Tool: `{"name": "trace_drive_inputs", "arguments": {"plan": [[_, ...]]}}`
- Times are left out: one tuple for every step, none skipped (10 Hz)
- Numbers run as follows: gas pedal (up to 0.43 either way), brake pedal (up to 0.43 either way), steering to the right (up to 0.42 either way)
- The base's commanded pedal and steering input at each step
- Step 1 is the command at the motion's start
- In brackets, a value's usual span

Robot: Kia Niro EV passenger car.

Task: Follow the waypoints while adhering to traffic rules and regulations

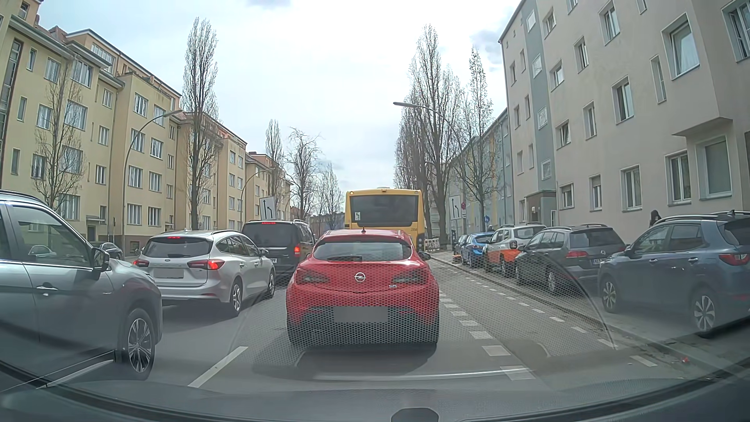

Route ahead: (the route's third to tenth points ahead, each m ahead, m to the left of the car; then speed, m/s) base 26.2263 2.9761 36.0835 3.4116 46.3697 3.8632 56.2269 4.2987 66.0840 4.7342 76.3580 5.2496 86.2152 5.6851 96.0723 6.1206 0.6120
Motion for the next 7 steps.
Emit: {"name": "trace_drive_inputs", "arguments": {"plan": [[0.000,0.012,-0.011],[0.000,0.018,-0.011],[0.000,0.030,-0.011],[0.000,0.067,-0.011],[0.000,0.079,-0.011],[0.000,0.073,-0.010],[0.000,0.055,-0.011]]}}
